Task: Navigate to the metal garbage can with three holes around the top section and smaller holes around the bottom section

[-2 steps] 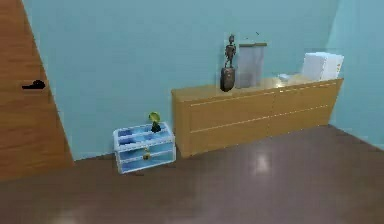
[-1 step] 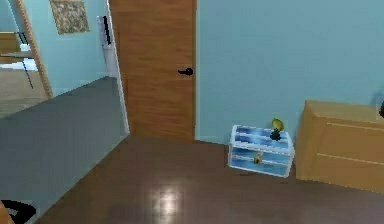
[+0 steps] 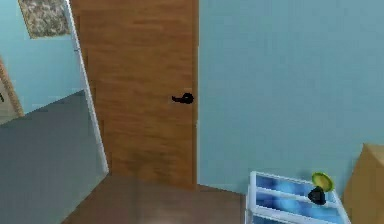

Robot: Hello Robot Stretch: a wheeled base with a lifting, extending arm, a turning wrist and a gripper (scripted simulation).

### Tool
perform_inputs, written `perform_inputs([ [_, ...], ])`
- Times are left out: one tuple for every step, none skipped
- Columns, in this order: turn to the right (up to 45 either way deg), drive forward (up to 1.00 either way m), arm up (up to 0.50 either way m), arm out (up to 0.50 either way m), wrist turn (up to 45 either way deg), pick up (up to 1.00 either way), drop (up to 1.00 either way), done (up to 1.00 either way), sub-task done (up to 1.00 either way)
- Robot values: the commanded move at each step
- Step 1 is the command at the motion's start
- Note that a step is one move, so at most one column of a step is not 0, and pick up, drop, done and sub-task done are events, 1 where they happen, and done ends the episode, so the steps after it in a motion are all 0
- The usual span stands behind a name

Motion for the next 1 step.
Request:
perform_inputs([
  [-45.0,0.0,0.0,0.0,0.0,0.0,0.0,0.0,0.0],
])
